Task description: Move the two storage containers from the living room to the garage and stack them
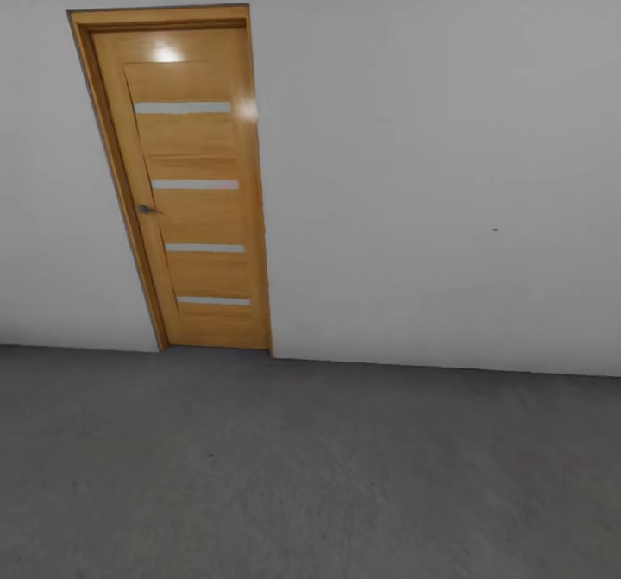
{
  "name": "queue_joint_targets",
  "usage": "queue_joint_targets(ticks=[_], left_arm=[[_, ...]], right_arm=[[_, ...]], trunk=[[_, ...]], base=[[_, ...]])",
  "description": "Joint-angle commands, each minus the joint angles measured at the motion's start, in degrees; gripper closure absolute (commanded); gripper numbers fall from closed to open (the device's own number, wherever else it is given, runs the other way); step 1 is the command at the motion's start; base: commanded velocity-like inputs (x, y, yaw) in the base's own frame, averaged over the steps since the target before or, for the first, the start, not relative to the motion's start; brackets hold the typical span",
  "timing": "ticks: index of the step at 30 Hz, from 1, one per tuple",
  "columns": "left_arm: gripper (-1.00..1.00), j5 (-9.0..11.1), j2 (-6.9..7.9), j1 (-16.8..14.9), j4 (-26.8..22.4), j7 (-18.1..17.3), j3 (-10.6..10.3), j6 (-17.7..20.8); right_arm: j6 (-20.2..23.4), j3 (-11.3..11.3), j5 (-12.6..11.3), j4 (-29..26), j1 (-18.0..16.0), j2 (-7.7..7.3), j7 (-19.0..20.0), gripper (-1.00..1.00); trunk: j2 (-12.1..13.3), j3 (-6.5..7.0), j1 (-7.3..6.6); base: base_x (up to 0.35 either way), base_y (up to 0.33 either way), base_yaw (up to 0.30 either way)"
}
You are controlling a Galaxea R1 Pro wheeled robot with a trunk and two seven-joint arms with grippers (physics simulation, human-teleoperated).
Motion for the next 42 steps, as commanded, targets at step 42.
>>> queue_joint_targets(ticks=[42], left_arm=[[-1.0,12.0,0.29,0.0,-0.1,0.1,-0.3,-2.0]], right_arm=[[-6.7,0.0,6.7,0.1,0.0,0.13,0.0,-1.0]], trunk=[[0.0,-0.05,0.0]], base=[[0.0,0.0,0.277]])
